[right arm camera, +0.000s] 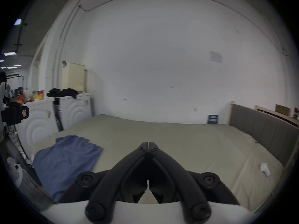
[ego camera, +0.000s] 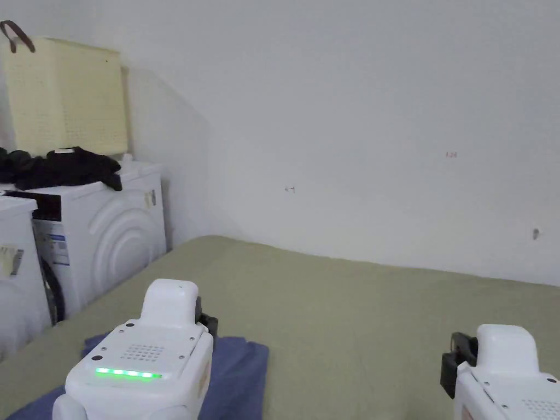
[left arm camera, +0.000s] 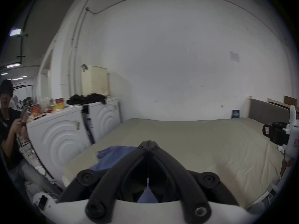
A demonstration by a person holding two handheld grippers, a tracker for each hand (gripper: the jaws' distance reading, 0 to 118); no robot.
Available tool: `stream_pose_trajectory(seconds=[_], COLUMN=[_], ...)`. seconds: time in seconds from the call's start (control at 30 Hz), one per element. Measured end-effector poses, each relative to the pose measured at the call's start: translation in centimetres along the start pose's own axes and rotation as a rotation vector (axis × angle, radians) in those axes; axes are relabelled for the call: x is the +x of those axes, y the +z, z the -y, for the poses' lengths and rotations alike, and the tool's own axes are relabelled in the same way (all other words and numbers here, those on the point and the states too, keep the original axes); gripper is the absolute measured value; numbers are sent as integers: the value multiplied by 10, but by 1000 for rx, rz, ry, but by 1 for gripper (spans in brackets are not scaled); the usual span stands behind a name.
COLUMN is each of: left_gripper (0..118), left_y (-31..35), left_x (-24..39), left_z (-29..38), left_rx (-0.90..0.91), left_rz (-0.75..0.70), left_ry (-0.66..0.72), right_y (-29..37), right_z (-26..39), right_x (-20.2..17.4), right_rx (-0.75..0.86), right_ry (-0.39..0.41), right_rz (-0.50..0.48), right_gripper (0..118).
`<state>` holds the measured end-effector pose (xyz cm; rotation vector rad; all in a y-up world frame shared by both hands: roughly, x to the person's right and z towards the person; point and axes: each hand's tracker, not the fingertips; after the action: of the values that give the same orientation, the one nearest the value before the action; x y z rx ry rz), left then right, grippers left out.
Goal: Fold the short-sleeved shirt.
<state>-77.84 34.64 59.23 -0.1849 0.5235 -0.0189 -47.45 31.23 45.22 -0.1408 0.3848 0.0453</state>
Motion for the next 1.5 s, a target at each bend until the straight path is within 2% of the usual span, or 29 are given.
stream_pose_trajectory(seconds=[0.23,0.43,0.73,1.0,1.23,1.5], left_gripper=[0,0,0,0,0,0], left_y=[29,41,26,-24,-124,-243], left_x=[-86,-121,-129,-123,-95,-74], left_z=[6,14,24,36,71,143], left_rx=[-35,-63,-96,-174,-366,-664], left_rz=[-212,-291,-294,-221,-90,16], left_ry=[0,16,41,52,50,60], right_y=[-27,-36,-48,-62,-79,-96], right_z=[1,1,4,21,53,90], right_x=[-86,-118,-115,-108,-96,-84], right_rx=[-4,-15,-36,-83,-154,-268], right_ry=[2,-3,17,35,51,60], right_rz=[-219,-294,-309,-296,-280,-257], right_gripper=[1,1,1,1,1,1])
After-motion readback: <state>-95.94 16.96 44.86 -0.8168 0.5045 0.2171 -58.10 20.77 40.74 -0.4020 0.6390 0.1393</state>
